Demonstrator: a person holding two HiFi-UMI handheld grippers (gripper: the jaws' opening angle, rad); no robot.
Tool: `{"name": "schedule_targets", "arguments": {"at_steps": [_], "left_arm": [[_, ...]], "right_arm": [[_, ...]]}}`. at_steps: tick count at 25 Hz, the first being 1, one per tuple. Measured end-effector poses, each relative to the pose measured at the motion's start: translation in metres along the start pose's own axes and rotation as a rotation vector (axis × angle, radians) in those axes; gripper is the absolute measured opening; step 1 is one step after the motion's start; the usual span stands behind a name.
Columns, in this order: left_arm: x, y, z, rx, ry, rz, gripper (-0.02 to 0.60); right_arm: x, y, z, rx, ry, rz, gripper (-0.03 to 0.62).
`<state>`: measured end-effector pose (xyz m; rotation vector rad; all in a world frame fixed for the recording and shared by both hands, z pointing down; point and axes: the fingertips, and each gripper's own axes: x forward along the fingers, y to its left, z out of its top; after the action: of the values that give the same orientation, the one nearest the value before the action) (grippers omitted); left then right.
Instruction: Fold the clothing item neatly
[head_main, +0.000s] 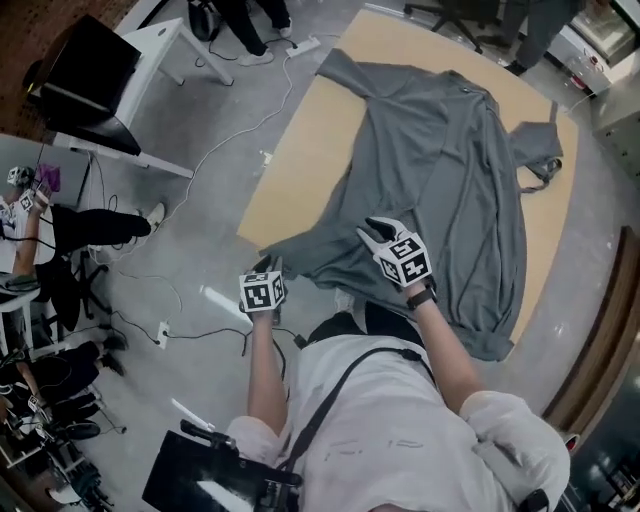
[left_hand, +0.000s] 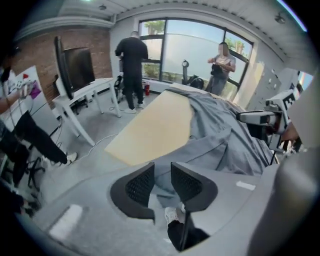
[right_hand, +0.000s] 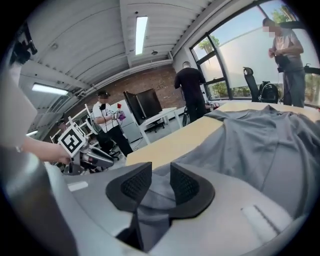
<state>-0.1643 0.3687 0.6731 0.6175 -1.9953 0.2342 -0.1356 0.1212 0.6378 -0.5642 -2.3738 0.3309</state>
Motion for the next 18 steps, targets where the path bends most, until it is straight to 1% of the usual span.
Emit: {"name": "schedule_targets", "arguments": {"at_steps": [1,3,5,7,10,12,14,15,16,17,18], "left_arm": [[-0.002,0.014,-0.015,-0.045,-0.004,0.006,0.122],[0.000,0.035,-0.037,-0.131,-0.016,-0.014,0.144],[0.005,0.047,-0.051,-0.212,-0.041,-0.057,0.156],[0.017,0.051,-0.058,-0.272,-0.081,-0.107,0.158],[0.037,0.052,-0.052,-0.335,-0.142,-0.189,0.189],[0.048,0.051,-0.042,-0.379,-0.169,-0.234,0.190],[0.057,0.054,-0.034,-0.424,-0.183,-0.246,0.190],[0.060,0.057,-0.030,-0.435,-0.195,-0.231,0.189],[0.059,0.060,-0.028,-0.432,-0.210,-0.204,0.177],[0.056,0.062,-0.025,-0.419,-0.226,-0.171,0.124],[0.051,0.063,-0.023,-0.402,-0.245,-0.140,0.044]], "right_arm": [[0.002,0.015,-0.008,0.007,0.008,0.011,0.118],[0.004,0.039,-0.020,0.018,0.023,0.023,0.118],[0.000,0.057,-0.030,0.021,0.026,0.022,0.117],[-0.009,0.070,-0.038,0.015,0.025,0.011,0.114],[-0.028,0.079,-0.044,0.001,0.011,-0.029,0.112],[-0.042,0.082,-0.048,0.000,-0.001,-0.061,0.112],[-0.058,0.082,-0.055,0.005,-0.013,-0.098,0.112],[-0.066,0.081,-0.058,0.011,-0.018,-0.115,0.112],[-0.075,0.080,-0.062,0.019,-0.023,-0.130,0.112],[-0.083,0.079,-0.066,0.028,-0.029,-0.141,0.112],[-0.090,0.077,-0.069,0.037,-0.036,-0.146,0.112]]}}
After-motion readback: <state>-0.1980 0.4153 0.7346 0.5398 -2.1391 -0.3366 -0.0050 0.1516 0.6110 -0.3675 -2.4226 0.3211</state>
